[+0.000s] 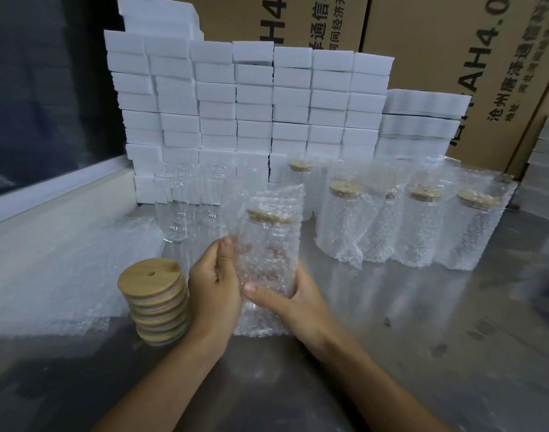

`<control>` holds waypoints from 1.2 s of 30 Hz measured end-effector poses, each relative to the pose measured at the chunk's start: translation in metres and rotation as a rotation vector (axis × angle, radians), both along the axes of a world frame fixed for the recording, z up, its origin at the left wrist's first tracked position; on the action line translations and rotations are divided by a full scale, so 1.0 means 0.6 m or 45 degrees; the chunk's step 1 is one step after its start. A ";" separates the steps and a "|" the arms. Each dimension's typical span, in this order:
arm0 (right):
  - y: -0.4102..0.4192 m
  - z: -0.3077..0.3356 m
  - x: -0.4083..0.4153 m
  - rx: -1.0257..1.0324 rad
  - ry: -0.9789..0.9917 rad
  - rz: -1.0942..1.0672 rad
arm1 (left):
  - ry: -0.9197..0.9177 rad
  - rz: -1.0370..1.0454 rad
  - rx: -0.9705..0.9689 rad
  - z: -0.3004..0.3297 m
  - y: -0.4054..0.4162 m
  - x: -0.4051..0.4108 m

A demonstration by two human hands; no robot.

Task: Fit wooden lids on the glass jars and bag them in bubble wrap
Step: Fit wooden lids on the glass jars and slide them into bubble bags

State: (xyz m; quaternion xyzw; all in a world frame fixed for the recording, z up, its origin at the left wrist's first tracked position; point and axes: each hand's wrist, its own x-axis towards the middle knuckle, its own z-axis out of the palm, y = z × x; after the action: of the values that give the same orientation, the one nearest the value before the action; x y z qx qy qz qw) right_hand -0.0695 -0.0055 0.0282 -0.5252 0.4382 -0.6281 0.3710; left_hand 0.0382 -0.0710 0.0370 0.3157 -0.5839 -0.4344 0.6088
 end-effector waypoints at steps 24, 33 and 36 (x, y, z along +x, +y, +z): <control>-0.055 -0.047 -0.028 0.097 0.380 -0.571 | -0.350 -0.241 0.110 -0.044 -0.018 -0.016; -0.181 -0.051 -0.090 0.310 0.472 -1.002 | -0.578 -0.052 0.032 -0.075 -0.036 -0.025; -0.222 -0.047 -0.106 0.356 0.502 -1.088 | -0.582 -0.041 0.016 -0.076 -0.038 -0.028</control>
State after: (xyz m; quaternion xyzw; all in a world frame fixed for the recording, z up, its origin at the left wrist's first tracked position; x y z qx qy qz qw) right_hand -0.1331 -0.1390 -0.0003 -0.3527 0.7564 -0.5478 0.0570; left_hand 0.0215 -0.0938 -0.0086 0.4004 -0.7089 -0.3648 0.4518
